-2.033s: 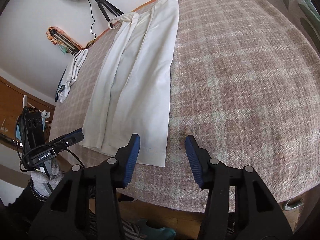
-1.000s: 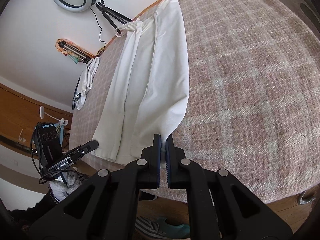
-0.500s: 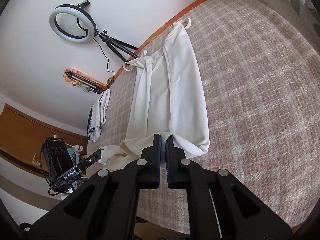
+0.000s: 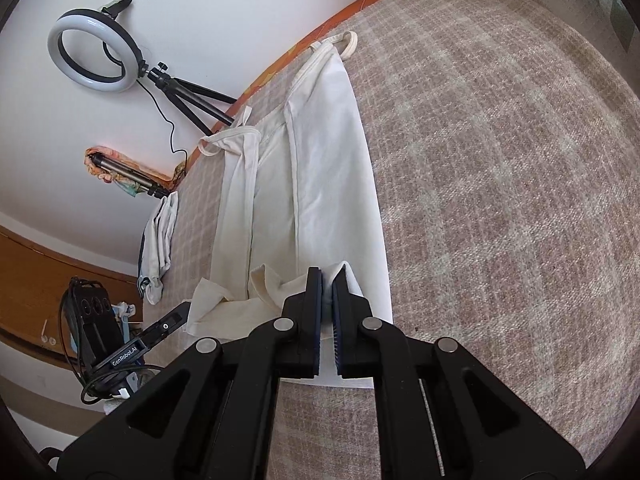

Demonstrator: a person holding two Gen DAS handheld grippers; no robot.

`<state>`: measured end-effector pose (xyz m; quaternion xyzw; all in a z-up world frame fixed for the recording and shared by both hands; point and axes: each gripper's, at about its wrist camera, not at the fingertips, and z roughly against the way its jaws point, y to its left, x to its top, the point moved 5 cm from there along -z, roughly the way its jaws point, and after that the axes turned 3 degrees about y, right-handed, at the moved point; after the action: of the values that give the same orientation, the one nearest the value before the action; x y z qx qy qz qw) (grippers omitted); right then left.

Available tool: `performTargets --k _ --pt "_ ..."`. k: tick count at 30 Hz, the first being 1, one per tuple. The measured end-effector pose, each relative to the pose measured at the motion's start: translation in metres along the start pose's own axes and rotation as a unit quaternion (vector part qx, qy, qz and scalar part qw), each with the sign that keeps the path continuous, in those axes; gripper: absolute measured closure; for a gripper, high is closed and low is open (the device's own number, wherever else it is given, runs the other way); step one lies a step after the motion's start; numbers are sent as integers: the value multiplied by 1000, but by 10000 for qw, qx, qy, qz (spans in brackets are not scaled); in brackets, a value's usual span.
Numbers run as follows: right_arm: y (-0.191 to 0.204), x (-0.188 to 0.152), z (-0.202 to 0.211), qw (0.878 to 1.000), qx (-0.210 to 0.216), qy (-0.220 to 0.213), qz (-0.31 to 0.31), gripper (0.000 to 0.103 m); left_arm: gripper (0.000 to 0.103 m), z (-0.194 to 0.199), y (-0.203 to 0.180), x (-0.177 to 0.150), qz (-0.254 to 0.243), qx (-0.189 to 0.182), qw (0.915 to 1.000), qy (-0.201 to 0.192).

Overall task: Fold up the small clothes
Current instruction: 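Lift the hem with both grippers and fold it toward the straps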

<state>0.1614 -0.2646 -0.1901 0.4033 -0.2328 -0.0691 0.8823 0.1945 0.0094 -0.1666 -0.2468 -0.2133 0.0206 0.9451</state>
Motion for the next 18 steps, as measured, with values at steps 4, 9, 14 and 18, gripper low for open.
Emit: performTargets --k 4,9,14,18 --pt "-1 7 6 9999 -117 -112 54 82 72 14 0 5 -130 204 9993 -286" --pt "9 0 30 9977 -235 -336 549 73 72 42 -3 0 -333 256 9969 -659" --pt "21 -24 25 9931 -152 147 1156 76 79 34 -14 -20 -552 -2 9980 -318" --pt "25 -31 2 9883 -324 509 1402 77 82 11 -23 -26 -730 47 9973 33"
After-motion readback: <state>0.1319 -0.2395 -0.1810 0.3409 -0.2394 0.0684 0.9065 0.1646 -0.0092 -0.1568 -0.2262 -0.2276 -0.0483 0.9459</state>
